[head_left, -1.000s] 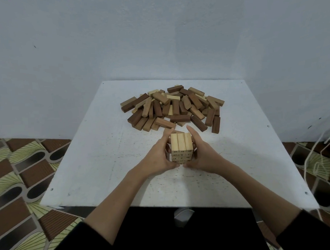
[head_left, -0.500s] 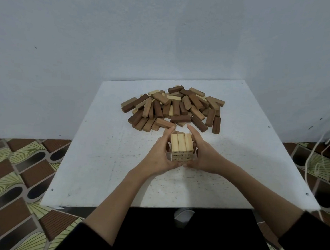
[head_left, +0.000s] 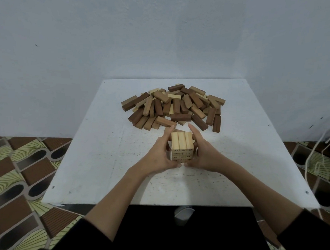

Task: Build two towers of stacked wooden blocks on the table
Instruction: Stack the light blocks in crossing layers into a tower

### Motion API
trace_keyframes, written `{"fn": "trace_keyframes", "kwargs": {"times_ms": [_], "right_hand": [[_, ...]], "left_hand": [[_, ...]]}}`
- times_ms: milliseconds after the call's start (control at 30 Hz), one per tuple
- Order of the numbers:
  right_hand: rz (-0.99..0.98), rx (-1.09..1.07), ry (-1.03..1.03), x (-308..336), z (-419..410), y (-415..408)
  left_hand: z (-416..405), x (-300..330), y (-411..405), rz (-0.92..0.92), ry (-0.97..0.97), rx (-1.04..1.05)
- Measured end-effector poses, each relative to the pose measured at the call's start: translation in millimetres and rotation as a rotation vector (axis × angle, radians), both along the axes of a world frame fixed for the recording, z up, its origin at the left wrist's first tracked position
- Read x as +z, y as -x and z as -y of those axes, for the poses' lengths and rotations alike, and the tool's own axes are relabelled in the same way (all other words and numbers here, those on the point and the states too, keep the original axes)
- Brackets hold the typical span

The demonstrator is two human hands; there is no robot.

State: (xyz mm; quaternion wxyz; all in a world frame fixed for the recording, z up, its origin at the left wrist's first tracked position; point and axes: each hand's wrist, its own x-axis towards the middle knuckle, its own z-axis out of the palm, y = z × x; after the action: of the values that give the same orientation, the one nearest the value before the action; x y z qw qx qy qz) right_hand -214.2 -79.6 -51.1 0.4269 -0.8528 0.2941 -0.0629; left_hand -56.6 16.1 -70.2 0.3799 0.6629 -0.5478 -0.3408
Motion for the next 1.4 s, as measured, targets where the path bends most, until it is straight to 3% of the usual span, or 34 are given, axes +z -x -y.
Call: {"fn": "trace_keyframes", "kwargs": {"times_ms": [600, 800, 900, 1000, 1133, 1200, 1400], "right_hand": [[-0.034, -0.012, -0.004, -1, 0, -2], [-0.108, 0.007, -0.02, 0, 8, 9], [-0.015, -0.053, -0.031, 7, 13, 23], [0.242, -0.303, -0.002, 5, 12, 26], [0.562, -0.54, -0.362, 6, -3, 5], [0.56, -0.524, -0.448, 5, -10, -5], [0.518, -0.485, -0.56, 1, -24, -24]], "left_hand": [[0, -1, 4, -0.078, -0.064, 0.03], [-10, 2, -4, 0.026, -0.034, -0.019], [-23, 6, -14, -0.062, -0.035, -0.004], [-26, 8, -16, -0.228, 0.06, 0.156], [-13, 17, 3, -0.527, 0.162, 0.418], [-6, 22, 14, -0.642, 0.141, 0.42], [5, 30, 36, -0.733, 0.062, 0.32]]}}
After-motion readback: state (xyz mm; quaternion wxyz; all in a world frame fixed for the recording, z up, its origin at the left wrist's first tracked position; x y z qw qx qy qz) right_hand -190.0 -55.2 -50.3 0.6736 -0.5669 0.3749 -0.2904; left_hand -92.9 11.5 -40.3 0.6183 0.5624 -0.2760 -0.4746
